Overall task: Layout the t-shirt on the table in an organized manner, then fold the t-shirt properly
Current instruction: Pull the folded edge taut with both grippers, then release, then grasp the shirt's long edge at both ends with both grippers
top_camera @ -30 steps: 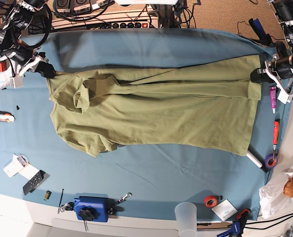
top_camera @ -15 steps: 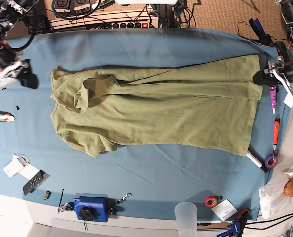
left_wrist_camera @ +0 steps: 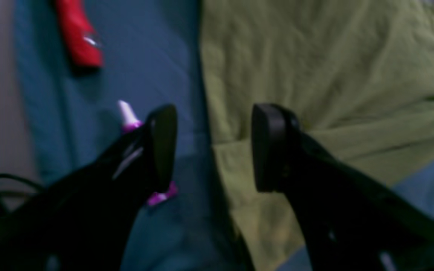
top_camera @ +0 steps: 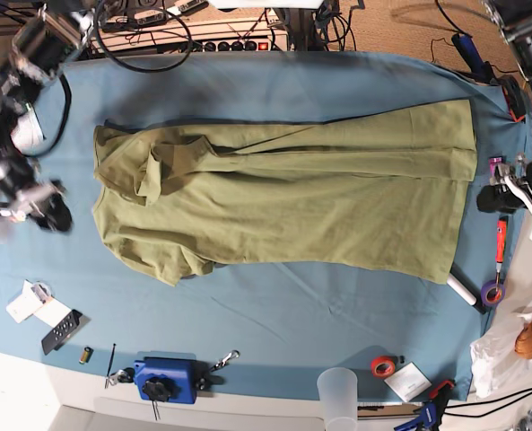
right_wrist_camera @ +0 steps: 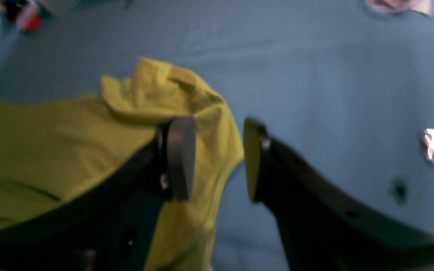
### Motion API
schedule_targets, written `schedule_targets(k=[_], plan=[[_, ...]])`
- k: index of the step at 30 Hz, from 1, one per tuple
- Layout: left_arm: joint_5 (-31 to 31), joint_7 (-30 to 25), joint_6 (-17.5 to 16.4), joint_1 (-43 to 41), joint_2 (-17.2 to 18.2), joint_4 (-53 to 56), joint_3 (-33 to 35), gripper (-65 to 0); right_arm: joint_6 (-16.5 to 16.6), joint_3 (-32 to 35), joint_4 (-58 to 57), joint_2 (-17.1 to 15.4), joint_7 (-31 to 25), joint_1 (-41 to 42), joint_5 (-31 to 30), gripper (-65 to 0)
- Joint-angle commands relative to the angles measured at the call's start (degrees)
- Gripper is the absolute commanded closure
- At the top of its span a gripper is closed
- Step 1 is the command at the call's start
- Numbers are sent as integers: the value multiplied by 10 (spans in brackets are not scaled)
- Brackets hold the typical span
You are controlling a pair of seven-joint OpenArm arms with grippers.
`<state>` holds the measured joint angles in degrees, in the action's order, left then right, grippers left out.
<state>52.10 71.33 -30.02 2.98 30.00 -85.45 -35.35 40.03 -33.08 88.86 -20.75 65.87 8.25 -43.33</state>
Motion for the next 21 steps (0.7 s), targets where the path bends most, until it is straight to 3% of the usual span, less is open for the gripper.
schedule_targets(k=[1,5,7,14,18,21], plan=[[5,-16,0,12,13,-8,-4,-322,0,24,7,-12,-38,29,13,-221],[3,-24,2,13,12,-8,-4,-322,-16,131,-39,-12,-104,115,132,-220],[3,-24,2,13,13,-8,-4,-322,-22,176,-95,-12,-118,164,162,-220],[4,-24,2,13,13,-8,-4,-322,-3,308,-319,-10,-146,306,192,-220],[5,-24,2,13,12,-8,-4,-322,-2,377,-369,-10,-145,337,210,-220],[6,-24,2,13,12,-8,-4,-322,-21,413,-379,-10,-155,337,225,-220]])
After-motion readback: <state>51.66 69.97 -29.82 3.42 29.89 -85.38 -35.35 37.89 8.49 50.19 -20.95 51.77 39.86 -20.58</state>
